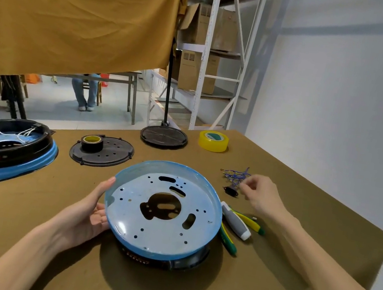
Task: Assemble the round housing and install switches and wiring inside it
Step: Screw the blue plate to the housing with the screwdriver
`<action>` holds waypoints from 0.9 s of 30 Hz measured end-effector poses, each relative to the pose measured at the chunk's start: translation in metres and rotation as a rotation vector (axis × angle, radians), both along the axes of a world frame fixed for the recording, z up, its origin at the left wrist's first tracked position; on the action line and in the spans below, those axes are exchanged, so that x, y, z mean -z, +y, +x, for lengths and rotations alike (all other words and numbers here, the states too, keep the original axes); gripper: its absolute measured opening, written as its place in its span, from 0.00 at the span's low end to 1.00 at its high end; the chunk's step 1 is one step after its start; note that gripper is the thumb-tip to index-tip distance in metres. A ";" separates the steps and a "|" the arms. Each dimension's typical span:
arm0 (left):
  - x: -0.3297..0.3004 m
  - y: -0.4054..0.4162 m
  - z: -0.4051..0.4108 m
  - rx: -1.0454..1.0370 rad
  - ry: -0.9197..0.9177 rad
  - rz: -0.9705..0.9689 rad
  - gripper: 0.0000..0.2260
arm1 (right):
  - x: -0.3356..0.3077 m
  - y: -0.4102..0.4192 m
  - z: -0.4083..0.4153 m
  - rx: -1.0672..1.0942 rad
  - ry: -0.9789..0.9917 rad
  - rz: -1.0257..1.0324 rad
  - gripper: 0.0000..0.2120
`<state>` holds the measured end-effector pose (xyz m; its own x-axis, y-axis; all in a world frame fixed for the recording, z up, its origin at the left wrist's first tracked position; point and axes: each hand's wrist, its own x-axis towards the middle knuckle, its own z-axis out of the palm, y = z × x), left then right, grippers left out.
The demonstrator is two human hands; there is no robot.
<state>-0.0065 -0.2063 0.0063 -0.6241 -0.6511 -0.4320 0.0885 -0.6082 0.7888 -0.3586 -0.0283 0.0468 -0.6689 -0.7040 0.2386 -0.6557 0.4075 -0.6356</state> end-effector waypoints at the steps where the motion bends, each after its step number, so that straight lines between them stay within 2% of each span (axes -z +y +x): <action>1: -0.001 0.002 0.000 0.007 0.009 0.008 0.38 | -0.007 -0.004 0.012 -0.035 -0.052 -0.119 0.05; 2: -0.002 0.003 0.000 0.014 0.008 0.013 0.38 | -0.013 -0.010 0.026 -0.093 -0.096 -0.218 0.02; 4: -0.004 0.005 0.001 0.032 -0.007 0.013 0.38 | -0.023 -0.022 0.060 -0.238 -0.167 -0.367 0.05; 6: -0.005 0.007 0.002 0.058 -0.006 0.017 0.36 | -0.027 -0.037 0.094 -0.380 -0.207 -0.431 0.03; 9: -0.007 0.008 0.004 0.097 -0.003 0.031 0.34 | -0.021 -0.062 0.138 -0.541 -0.220 -0.379 0.03; 12: -0.007 0.007 0.005 0.128 0.004 0.032 0.34 | -0.012 -0.086 0.165 -0.645 -0.148 -0.301 0.03; 16: -0.006 0.005 0.006 0.140 0.015 0.037 0.34 | -0.010 -0.107 0.180 -0.675 -0.071 -0.247 0.03; 24: -0.005 0.002 0.007 0.162 0.029 0.037 0.33 | 0.003 -0.111 0.184 -0.680 0.022 -0.291 0.02; 27: -0.005 0.003 0.006 0.147 0.021 0.032 0.36 | 0.009 -0.107 0.184 -0.681 0.073 -0.292 0.02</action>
<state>-0.0005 -0.2028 0.0111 -0.7206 -0.5381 -0.4371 0.0126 -0.6406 0.7678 -0.1742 -0.1348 0.0377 -0.0825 -0.8585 0.5062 -0.7473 -0.2828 -0.6013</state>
